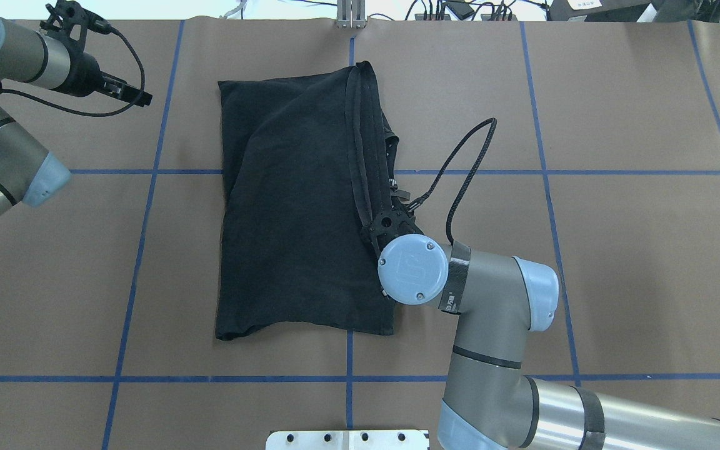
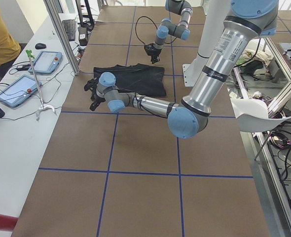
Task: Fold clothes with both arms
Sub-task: 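Press the right gripper along the fold toward the collar end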
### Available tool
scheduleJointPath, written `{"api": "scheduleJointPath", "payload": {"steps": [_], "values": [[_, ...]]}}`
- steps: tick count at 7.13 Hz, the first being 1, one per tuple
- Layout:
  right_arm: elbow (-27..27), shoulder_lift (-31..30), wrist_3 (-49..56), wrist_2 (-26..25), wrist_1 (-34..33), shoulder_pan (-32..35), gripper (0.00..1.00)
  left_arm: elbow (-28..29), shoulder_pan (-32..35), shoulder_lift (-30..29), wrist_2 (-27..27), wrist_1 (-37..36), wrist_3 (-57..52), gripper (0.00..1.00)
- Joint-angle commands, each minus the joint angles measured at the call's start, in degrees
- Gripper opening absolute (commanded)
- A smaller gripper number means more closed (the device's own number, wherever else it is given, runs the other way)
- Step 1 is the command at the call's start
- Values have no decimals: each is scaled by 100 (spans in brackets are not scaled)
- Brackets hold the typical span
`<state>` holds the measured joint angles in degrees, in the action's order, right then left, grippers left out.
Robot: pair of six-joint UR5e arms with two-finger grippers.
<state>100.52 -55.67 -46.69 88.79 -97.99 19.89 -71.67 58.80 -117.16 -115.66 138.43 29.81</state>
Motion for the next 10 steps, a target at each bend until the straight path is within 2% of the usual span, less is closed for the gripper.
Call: {"api": "scheduleJointPath", "payload": {"steps": [1,3,6,10], "values": [[-163,474,-41,7,52,216,57,4,0,0,0,0,-1,100],[-1222,1283,-565,-2,113,313,99,4,0,0,0,0,8,100],[-2297,1786,-666,-11,307,384,99,4,-9,0,0,0,8,100],[-2362,1717,-253,-28,202,524,99,4,0,0,0,0,8,100]]}}
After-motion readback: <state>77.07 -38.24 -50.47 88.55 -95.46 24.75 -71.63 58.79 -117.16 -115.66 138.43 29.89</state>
